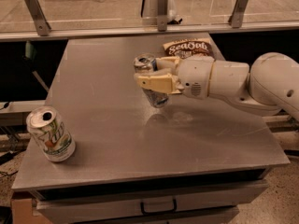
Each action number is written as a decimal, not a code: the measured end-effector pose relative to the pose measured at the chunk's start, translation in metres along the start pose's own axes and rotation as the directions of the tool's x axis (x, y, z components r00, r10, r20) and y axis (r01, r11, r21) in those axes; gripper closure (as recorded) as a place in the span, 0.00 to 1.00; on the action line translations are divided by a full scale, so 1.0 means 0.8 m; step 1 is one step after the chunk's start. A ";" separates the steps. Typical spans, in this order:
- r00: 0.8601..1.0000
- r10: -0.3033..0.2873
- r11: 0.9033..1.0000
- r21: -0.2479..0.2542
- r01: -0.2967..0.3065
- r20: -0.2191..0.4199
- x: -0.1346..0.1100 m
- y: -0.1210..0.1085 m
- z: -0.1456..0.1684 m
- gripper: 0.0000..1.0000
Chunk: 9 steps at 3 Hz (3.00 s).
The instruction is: Place redbull can upright
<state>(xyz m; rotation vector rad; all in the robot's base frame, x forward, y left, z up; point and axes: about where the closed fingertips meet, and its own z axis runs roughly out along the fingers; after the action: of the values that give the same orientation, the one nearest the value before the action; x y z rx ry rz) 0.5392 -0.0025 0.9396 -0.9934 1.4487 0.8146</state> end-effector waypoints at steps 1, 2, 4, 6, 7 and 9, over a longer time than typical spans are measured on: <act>0.999 0.016 1.000 -0.005 -0.016 0.046 0.012 0.005 -0.017 1.00; 0.997 0.024 0.999 -0.031 -0.022 0.071 0.027 0.010 -0.026 0.82; 0.994 0.040 0.997 -0.072 -0.033 0.099 0.052 0.021 -0.042 0.29; 0.994 0.042 0.997 -0.068 -0.035 0.097 0.059 0.023 -0.059 0.00; 0.998 0.005 0.999 -0.041 -0.003 0.057 0.041 0.011 -0.085 0.00; 0.982 -0.141 0.990 -0.019 0.140 -0.124 -0.048 -0.029 -0.183 0.00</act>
Offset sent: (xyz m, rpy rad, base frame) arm -0.0229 -0.0322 -0.0343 0.1054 -0.0020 0.0553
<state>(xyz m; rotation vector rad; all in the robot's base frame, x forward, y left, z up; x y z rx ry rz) 0.5012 -0.1400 0.9963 -1.1578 1.4629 0.6677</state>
